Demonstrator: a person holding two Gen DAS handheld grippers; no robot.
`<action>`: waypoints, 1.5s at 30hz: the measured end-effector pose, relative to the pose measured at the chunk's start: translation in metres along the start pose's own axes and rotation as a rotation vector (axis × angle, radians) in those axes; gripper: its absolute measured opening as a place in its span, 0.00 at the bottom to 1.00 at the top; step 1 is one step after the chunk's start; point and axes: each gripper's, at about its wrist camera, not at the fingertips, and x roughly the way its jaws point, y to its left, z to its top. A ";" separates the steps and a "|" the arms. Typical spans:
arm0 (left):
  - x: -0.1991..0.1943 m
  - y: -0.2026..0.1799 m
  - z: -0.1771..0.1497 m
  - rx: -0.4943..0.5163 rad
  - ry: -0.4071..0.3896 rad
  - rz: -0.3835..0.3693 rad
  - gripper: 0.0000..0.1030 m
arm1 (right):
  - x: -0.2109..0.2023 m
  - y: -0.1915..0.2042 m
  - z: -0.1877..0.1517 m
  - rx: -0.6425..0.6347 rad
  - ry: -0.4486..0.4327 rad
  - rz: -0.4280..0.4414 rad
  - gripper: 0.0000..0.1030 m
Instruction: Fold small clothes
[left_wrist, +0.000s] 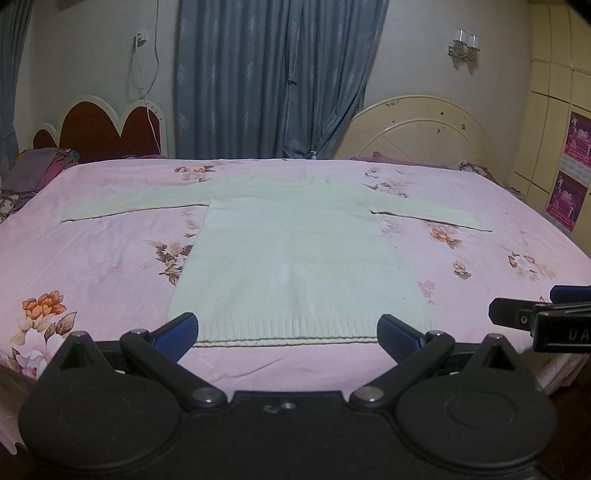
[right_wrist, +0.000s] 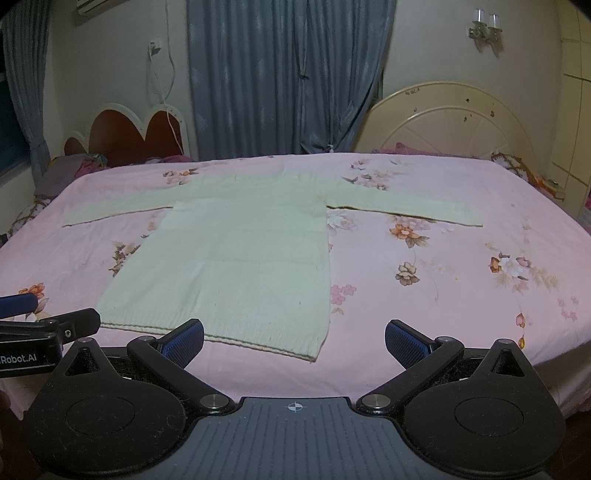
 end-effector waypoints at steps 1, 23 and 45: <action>0.000 0.000 0.000 0.000 0.000 0.000 1.00 | 0.000 0.000 0.000 0.000 -0.001 0.001 1.00; 0.000 0.001 -0.001 0.002 -0.004 0.003 1.00 | -0.001 0.000 -0.001 -0.005 -0.006 0.003 1.00; 0.002 0.004 -0.001 0.003 -0.001 0.003 1.00 | 0.000 0.003 -0.001 -0.012 -0.002 0.003 1.00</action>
